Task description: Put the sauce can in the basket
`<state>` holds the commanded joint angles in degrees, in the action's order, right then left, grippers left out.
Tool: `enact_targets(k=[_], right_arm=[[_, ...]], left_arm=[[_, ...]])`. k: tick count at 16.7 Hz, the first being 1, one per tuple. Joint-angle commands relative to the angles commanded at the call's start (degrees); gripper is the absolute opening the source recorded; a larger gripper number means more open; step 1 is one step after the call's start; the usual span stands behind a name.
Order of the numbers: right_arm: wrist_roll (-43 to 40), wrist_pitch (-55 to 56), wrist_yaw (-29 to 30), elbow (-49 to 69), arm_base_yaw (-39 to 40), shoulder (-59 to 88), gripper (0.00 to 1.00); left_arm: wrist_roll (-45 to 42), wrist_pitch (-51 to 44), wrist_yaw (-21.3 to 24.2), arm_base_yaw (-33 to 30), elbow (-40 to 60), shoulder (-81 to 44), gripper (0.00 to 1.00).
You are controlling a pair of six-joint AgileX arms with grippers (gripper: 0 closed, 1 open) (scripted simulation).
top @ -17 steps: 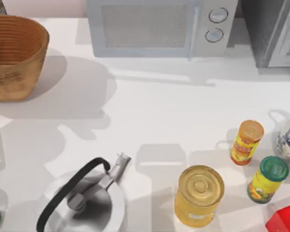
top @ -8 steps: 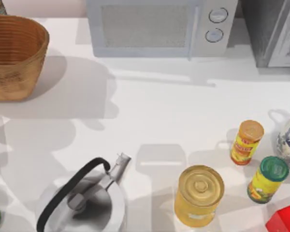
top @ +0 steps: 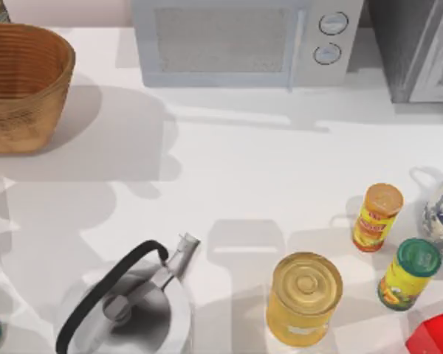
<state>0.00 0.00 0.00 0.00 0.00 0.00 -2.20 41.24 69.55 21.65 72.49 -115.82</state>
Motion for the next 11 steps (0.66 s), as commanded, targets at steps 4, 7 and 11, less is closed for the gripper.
enact_targets(k=[4,7,11], right_arm=[[0.0,0.0,0.0,0.0,0.0,0.0,1.0],[0.0,0.0,0.0,0.0,0.0,0.0,1.0],[0.0,0.0,0.0,0.0,0.0,0.0,1.0]], left_arm=[[0.0,0.0,0.0,0.0,0.0,0.0,0.9],[0.0,0.0,0.0,0.0,0.0,0.0,1.0],[0.0,0.0,0.0,0.0,0.0,0.0,1.0]])
